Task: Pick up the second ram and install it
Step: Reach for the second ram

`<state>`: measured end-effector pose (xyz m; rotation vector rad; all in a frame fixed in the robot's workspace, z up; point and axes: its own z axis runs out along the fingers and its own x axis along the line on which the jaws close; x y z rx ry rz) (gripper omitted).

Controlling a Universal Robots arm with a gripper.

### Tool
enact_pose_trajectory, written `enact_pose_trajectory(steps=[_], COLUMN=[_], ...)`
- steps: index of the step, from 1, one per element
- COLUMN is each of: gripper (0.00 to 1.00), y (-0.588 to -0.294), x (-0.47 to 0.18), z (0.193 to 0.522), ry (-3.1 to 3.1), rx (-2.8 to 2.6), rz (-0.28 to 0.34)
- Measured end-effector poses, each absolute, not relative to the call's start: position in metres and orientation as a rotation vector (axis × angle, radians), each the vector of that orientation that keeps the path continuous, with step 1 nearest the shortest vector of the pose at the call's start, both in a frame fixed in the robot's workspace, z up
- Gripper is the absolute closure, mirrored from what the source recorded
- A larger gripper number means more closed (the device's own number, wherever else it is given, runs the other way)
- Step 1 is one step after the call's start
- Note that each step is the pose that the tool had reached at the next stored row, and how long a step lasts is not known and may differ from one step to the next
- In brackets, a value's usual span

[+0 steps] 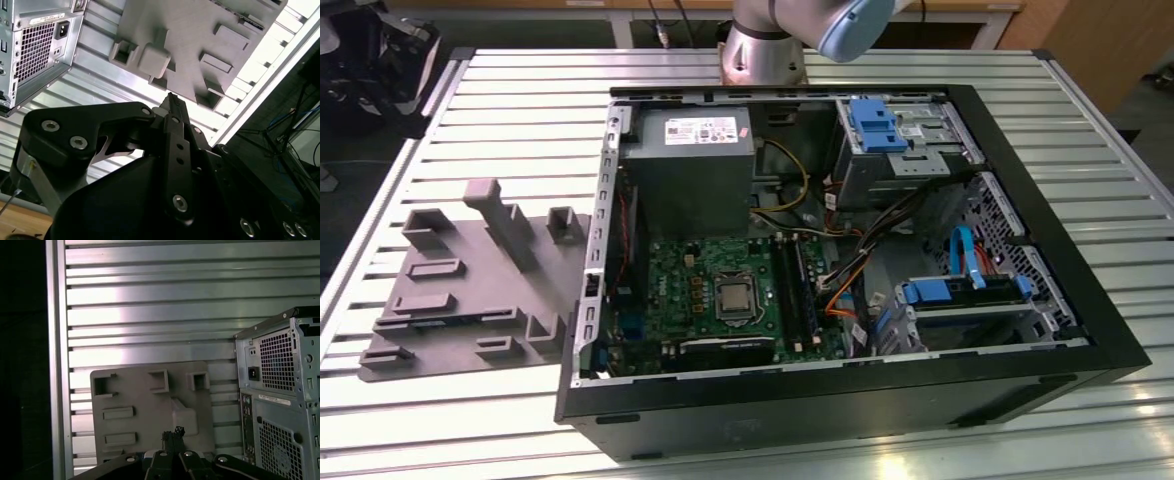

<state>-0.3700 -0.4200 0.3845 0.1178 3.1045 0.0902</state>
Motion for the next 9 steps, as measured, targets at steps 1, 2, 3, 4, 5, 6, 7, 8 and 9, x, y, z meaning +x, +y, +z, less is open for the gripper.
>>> enact_pose_trajectory(steps=[1,2,3,4,5,6,7,8,9], gripper=[0.89,0.89,0.89,0.89,0.89,0.89,0.89,0.89,0.89], y=[-0.4206,-0.4211,-0.4219,-0.4227,-0.4236,-0.4244,-0.4252,-0.4259,-0.4266], x=[-0.3703,-0.3705,-0.3708,-0.3711,-0.3714,-0.3716,-0.3718,-0.3721,-0.3723], z=[0.3841,0.3837,0.3834,0.3829,0.3825,0.3821,0.3817,0.3813,0.381], ry=[3.105,3.104,3.104,3.104,3.104,3.104,3.104,3.104,3.104], rx=[0.118,0.118,0.118,0.118,0.118,0.118,0.118,0.118,0.118], rz=[0.09,0.09,0.09,0.09,0.09,0.09,0.09,0.09,0.09])
